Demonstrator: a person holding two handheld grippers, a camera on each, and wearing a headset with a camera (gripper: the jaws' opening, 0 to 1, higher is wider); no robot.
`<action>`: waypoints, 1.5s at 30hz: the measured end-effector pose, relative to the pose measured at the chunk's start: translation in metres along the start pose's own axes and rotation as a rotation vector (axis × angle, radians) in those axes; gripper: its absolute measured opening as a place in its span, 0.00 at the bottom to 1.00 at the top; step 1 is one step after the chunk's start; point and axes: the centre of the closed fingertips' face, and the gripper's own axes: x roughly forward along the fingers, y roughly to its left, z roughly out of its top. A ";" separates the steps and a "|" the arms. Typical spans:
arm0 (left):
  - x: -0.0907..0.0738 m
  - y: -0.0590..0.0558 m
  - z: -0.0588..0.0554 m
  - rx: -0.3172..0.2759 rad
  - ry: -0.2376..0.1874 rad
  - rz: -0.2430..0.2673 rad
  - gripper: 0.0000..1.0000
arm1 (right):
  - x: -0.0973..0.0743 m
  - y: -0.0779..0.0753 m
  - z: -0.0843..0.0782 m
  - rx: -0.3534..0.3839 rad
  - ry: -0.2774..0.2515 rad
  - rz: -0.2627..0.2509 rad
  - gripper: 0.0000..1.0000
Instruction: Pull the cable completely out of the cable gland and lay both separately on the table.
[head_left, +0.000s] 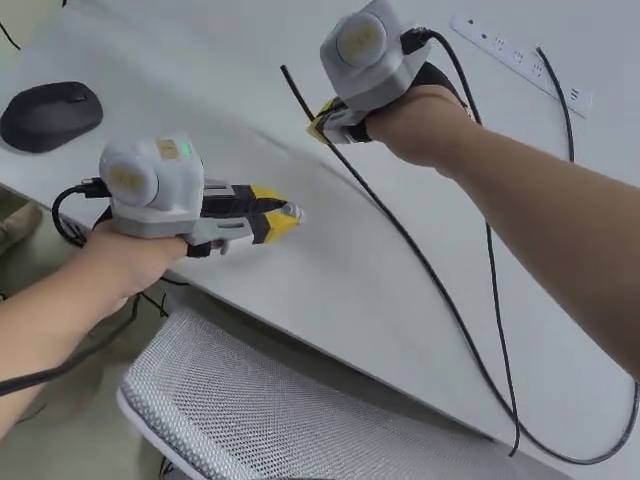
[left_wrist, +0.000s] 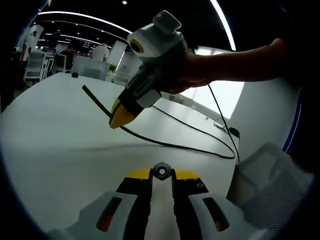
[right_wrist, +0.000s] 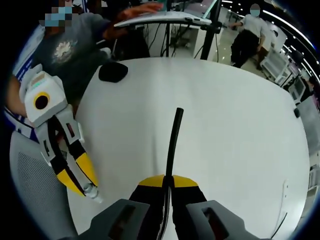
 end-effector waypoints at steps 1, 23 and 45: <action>0.001 0.001 -0.002 -0.002 0.004 0.003 0.16 | 0.000 0.001 0.000 0.010 -0.001 0.004 0.00; -0.004 0.008 -0.025 0.046 0.080 0.023 0.16 | 0.011 0.020 -0.002 -0.065 0.026 -0.006 0.00; -0.007 0.009 -0.036 0.231 0.192 0.055 0.16 | 0.017 0.025 -0.006 -0.127 0.050 0.003 0.01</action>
